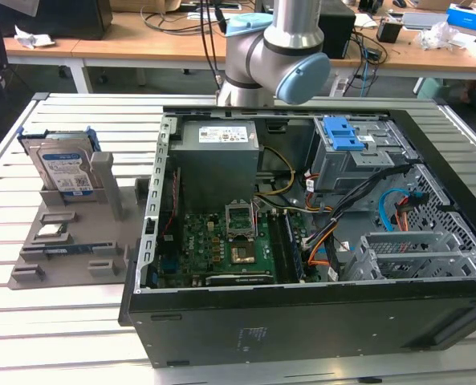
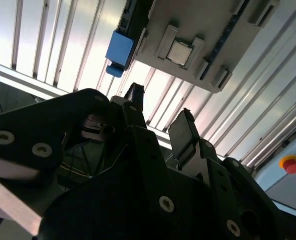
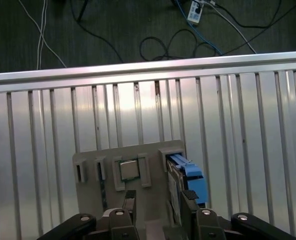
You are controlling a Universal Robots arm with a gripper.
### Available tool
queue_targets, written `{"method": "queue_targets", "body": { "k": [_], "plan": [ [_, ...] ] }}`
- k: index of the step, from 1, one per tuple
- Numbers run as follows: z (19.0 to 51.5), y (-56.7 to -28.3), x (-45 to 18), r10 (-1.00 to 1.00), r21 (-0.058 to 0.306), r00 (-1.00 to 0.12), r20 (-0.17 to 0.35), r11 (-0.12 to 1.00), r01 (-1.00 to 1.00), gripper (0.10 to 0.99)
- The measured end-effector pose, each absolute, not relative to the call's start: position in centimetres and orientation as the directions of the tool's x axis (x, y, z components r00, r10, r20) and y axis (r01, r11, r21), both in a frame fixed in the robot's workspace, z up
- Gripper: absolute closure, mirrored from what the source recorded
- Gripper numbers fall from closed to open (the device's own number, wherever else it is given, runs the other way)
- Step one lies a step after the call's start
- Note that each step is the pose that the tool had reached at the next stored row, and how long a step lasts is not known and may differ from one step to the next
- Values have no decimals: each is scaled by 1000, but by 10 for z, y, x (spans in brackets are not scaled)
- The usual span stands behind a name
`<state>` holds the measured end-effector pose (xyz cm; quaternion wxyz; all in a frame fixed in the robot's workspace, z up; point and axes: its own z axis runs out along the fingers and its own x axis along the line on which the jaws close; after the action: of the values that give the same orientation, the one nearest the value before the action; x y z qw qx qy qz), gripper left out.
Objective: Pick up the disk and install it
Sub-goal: 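Pick up the disk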
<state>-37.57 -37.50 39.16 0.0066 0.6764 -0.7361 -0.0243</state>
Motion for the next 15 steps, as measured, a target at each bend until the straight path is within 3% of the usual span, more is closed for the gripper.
{"method": "queue_targets", "body": {
  "k": [15],
  "plan": [
    [391,-365,-374,-996,45,-85,-23,84,-995,604]
  ]
}}
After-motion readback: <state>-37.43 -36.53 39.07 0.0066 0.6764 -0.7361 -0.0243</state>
